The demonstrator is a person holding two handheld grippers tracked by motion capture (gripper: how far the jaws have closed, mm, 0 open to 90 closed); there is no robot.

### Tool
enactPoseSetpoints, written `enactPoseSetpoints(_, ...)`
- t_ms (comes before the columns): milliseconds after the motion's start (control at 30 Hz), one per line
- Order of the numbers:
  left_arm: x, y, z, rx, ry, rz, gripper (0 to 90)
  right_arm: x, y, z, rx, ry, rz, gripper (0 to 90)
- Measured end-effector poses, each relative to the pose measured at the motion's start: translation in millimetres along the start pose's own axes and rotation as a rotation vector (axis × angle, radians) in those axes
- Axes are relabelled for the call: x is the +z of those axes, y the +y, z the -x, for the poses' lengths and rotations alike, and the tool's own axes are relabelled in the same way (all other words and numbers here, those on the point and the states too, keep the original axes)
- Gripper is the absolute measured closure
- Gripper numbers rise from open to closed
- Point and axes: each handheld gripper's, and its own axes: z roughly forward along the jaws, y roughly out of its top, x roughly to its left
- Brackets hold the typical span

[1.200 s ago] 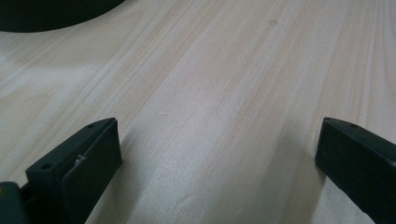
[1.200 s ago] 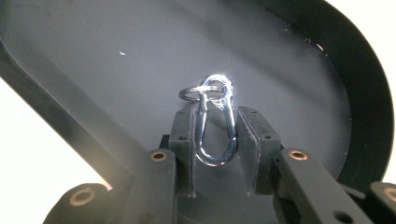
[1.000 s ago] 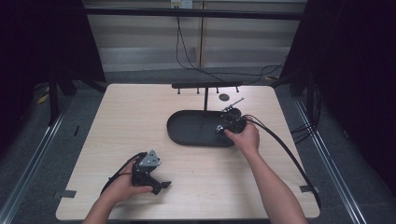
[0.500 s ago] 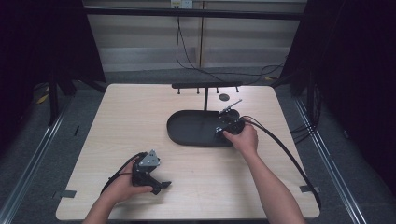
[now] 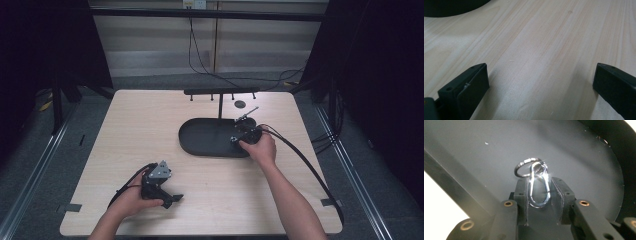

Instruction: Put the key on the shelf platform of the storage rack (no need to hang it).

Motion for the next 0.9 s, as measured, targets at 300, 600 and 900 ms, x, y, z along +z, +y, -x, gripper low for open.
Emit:
enactPoseSetpoints(300,0.0,0.0,0.0,0.000,0.000,0.000,0.1,0.5,0.6,1.5,-0.003,-0.010,-0.011,65.3)
enactPoseSetpoints(600,0.1,0.0,0.1,0.000,0.000,0.000,0.1,-2.9,0.7,2.4,-0.008,-0.018,-0.012,61.5)
enactPoseSetpoints(900,0.0,0.0,-0.1,0.003,0.000,-0.002,0.1,-7.3,0.1,3.0,0.003,-0.020,-0.007,55.5)
